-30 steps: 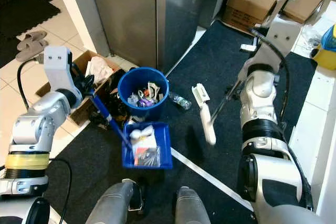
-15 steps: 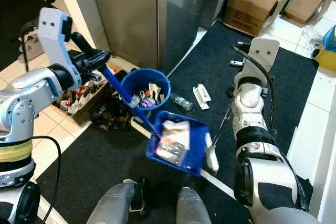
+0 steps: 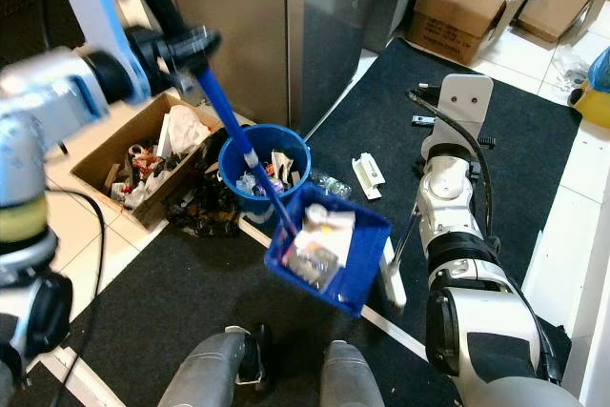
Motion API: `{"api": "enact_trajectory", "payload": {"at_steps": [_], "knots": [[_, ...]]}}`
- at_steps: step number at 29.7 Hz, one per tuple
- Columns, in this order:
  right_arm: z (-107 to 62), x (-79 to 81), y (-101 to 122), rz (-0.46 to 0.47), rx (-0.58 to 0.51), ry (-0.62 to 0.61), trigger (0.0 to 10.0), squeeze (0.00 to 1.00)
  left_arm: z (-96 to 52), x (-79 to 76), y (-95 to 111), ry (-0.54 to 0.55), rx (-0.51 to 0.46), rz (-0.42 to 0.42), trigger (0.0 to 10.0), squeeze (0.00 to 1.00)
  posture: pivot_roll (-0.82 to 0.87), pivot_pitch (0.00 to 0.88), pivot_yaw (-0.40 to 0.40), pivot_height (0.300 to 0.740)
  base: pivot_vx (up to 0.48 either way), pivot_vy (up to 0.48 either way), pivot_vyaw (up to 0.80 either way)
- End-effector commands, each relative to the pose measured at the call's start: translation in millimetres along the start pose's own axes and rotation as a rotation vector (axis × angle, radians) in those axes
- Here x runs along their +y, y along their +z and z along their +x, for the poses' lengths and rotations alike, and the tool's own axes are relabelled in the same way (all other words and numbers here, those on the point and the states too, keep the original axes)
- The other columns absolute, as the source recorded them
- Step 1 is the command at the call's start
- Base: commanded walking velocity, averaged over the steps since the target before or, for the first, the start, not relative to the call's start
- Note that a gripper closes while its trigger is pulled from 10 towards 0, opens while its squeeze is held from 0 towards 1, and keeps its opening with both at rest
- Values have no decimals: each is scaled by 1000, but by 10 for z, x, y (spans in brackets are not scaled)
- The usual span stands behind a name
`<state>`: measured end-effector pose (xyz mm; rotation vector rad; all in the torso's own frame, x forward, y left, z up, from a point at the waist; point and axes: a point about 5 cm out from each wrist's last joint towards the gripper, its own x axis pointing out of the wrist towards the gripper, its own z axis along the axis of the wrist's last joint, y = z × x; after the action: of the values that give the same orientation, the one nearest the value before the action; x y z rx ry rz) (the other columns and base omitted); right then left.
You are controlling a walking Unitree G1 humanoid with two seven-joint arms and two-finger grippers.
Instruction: Sweep floor
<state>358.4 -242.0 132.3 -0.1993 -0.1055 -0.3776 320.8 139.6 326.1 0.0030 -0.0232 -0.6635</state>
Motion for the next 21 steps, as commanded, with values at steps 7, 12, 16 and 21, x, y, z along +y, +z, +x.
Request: {"api": "enact_trajectory", "payload": {"at_steps": [7,12,16,21], "knots": [[-9,81,40,6,-33,11,10000,0,-288,510,742,212,-122,98,10000,0,86,29,84,740,0,0,0],[-12,114,52,19,-38,23,10000,0,-419,759,783,329,-156,118,10000,0,82,30,77,740,0,0,0],[-9,127,67,26,-43,27,10000,0,-496,929,632,433,-182,53,10000,0,72,30,70,740,0,0,0],[-4,104,65,26,-44,32,10000,0,-511,1001,539,497,-198,105,10000,0,65,31,60,740,0,0,0]]}}
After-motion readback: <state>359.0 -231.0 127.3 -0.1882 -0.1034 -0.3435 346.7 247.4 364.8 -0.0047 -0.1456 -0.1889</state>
